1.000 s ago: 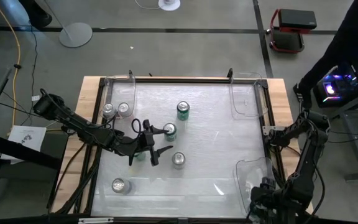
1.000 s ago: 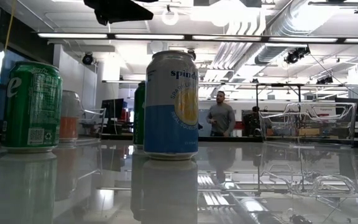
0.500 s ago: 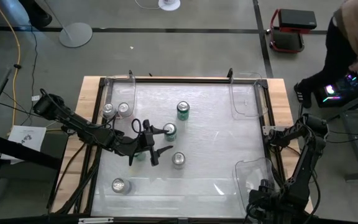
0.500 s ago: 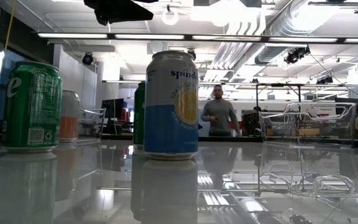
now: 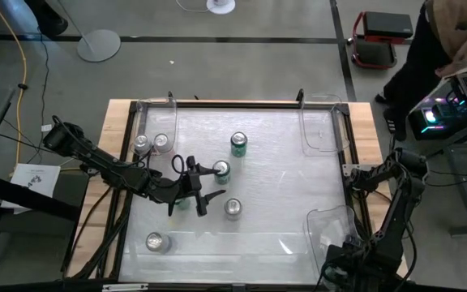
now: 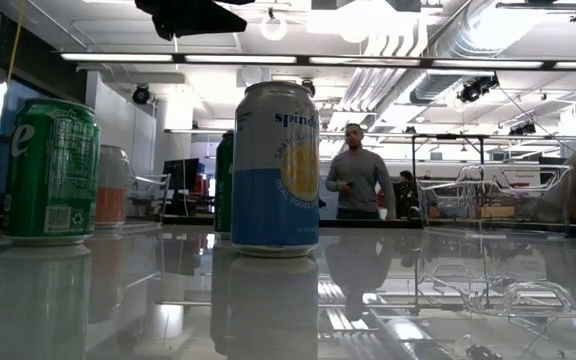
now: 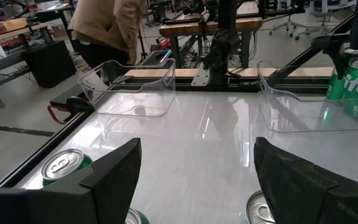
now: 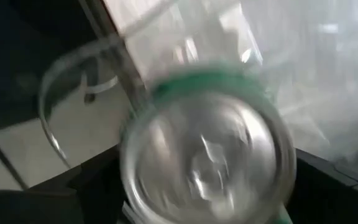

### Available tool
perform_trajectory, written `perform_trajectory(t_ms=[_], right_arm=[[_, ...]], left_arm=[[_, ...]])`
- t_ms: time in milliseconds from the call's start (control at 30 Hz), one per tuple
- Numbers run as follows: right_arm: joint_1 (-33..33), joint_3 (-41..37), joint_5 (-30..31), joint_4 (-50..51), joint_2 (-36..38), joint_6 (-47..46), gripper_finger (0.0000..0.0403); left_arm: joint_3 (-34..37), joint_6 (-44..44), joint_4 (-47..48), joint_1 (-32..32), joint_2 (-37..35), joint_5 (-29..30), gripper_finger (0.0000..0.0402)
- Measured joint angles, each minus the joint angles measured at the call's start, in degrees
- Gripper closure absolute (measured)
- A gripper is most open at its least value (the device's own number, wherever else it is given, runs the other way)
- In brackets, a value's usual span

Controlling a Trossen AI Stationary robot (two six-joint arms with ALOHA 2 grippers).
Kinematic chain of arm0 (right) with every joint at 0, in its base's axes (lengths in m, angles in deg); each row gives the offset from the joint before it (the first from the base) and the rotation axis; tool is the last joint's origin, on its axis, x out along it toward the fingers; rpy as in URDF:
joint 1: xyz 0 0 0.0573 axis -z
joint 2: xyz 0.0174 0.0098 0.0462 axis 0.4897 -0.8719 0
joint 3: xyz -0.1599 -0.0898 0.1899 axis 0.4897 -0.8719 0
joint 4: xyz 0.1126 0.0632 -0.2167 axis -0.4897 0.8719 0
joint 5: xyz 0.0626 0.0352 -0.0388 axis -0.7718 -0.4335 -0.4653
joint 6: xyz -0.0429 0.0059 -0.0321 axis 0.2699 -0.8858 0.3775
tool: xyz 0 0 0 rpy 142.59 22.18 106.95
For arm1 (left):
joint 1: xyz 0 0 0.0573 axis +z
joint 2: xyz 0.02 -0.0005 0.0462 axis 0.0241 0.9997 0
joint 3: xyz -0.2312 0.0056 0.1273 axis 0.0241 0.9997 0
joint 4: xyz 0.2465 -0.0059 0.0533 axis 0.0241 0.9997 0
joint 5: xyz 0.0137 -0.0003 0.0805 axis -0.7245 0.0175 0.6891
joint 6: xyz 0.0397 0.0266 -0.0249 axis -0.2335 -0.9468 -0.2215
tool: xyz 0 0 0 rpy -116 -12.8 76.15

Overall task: Sort soda cans
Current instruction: Put the green soda can into the bottom transparent bin

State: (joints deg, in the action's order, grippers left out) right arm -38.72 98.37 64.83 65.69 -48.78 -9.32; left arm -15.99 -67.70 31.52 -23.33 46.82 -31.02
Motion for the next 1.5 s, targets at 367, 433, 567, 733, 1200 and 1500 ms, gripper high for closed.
perform_trajectory(t_ms=[367, 433, 567, 733, 1200, 1500], right_arm=[[3.5, 0.9, -5.5, -1.4, 1.6, 5.4, 0.005], [3.9, 1.5, -5.6, -1.5, 2.5, 5.5, 0.005], [4.8, 2.9, -6.4, -1.0, 4.2, 4.6, 0.005], [7.2, 4.6, -6.2, 1.3, 5.8, 5.4, 0.005], [31.0, 5.1, 23.3, 1.3, 7.7, 49.5, 0.005], [61.2, 5.1, 22.0, -17.4, 7.3, 87.1, 0.005]], left_arm=[[0.0, -0.4, -0.1, 0.0, 0.0, 0.0, 0.0115], [0.0, -0.4, -0.1, 0.1, 0.0, 0.0, 0.0115], [0.0, -0.4, -0.1, 0.3, 0.0, 0.0, 0.0115], [0.0, -0.4, -0.1, 0.4, 0.0, -0.1, 0.0115], [0.0, 0.6, 0.5, 0.4, 0.0, -0.5, 0.0115], [0.0, 7.0, 10.7, 0.3, -1.2, 2.4, 0.0115]])
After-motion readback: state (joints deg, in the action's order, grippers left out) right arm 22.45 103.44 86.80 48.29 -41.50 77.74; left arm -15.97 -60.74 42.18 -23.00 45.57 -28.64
